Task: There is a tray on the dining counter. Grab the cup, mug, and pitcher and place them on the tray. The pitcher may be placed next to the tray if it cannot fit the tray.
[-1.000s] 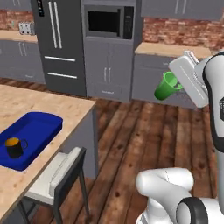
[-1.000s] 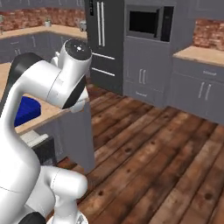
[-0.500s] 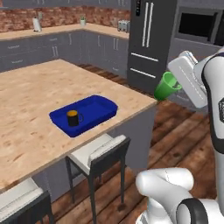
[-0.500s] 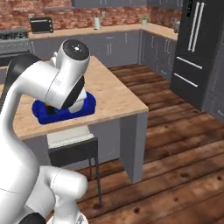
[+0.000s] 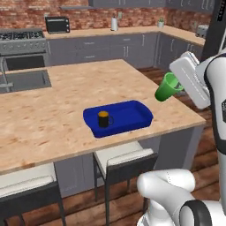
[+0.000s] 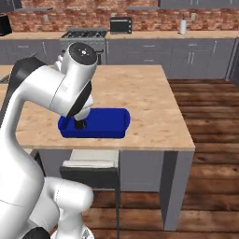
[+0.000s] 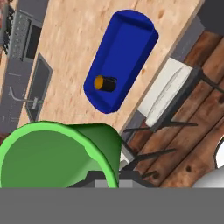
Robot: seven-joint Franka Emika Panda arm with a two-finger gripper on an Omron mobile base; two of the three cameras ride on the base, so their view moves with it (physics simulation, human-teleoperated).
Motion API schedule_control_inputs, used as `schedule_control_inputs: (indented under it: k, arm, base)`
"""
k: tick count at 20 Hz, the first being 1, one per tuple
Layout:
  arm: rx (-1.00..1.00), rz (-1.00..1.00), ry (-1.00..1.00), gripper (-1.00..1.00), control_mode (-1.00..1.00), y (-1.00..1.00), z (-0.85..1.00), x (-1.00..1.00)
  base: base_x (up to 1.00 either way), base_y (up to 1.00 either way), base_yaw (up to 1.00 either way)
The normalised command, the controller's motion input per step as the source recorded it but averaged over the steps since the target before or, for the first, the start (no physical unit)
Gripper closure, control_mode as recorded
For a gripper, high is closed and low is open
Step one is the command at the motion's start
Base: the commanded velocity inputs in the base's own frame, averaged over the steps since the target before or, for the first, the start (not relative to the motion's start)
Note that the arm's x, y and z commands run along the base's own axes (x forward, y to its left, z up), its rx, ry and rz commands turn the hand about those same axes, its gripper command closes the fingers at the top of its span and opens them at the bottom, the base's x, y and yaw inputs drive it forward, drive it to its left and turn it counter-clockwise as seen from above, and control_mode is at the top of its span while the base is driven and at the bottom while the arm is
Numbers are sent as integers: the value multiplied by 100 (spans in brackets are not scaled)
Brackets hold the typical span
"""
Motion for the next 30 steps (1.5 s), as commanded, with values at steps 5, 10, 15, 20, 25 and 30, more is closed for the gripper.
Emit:
schedule_control_inputs:
  k: [5, 10, 15, 20, 25, 30]
  arm:
    - [0, 0, 0, 100, 100, 0, 0, 0]
    - [0, 0, 0, 100, 100, 0, 0, 0]
    - [0, 0, 0, 100, 100, 0, 0, 0]
    - [0, 0, 0, 100, 100, 0, 0, 0]
    - [0, 0, 0, 100, 100, 0, 0, 0]
    - [0, 0, 0, 100, 100, 0, 0, 0]
  base:
    - [53, -36, 42]
    - [35, -44, 17]
    - [37, -47, 7]
    - [43, -29, 3]
    - [50, 0, -2]
    - [53, 0, -6]
